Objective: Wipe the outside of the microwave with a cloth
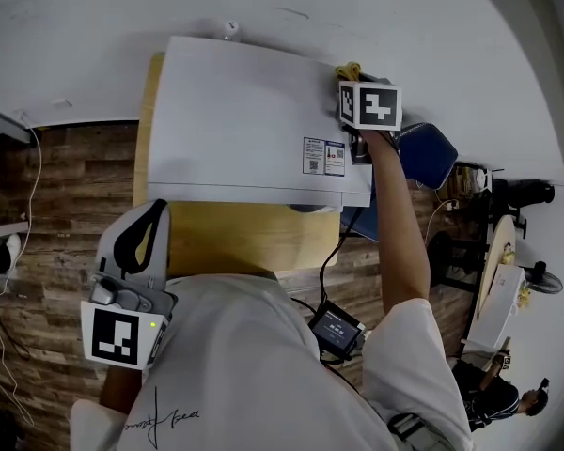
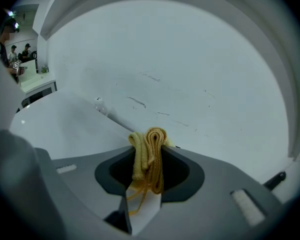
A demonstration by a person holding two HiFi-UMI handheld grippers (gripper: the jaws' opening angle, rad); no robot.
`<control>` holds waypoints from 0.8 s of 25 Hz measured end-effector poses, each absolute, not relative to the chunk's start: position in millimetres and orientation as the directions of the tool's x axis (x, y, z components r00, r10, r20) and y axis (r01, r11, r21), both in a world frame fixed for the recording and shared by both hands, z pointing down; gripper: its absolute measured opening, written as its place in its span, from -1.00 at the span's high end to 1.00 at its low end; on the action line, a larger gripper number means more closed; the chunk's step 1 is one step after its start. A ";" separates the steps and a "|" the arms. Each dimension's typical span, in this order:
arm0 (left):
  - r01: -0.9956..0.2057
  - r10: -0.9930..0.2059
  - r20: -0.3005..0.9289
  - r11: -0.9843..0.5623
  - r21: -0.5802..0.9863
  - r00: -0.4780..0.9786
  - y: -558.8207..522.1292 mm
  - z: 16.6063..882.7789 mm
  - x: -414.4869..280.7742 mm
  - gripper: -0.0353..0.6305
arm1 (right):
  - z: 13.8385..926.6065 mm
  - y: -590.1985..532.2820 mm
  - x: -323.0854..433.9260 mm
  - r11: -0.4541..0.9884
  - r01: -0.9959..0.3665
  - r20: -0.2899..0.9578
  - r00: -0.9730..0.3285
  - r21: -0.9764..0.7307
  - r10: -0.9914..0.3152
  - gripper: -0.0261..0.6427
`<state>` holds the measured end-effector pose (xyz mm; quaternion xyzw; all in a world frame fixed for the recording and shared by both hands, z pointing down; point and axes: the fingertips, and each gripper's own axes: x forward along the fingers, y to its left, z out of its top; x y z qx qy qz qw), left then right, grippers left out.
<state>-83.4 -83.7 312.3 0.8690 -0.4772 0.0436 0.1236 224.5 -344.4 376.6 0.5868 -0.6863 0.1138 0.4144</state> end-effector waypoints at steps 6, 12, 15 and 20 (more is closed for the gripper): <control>-0.843 -0.822 0.189 -0.510 0.173 0.537 -81.9 312.0 -88.9 0.91 | 377.3 -345.3 207.0 0.304 -0.893 0.702 0.019 0.332 -0.712 0.57; -0.846 -0.825 0.192 -0.504 0.176 0.531 -80.2 314.2 -93.4 0.91 | 378.2 -346.0 189.4 0.327 -0.888 0.705 -0.005 0.323 -0.709 0.57; -0.847 -0.828 0.186 -0.503 0.175 0.530 -80.4 313.5 -94.7 0.91 | 378.7 -346.7 180.2 0.340 -0.884 0.706 -0.015 0.322 -0.708 0.56; -0.847 -0.829 0.182 -0.501 0.177 0.528 -77.4 312.1 -95.5 0.91 | 378.4 -345.0 160.8 0.369 -0.870 0.706 -0.034 0.327 -0.707 0.56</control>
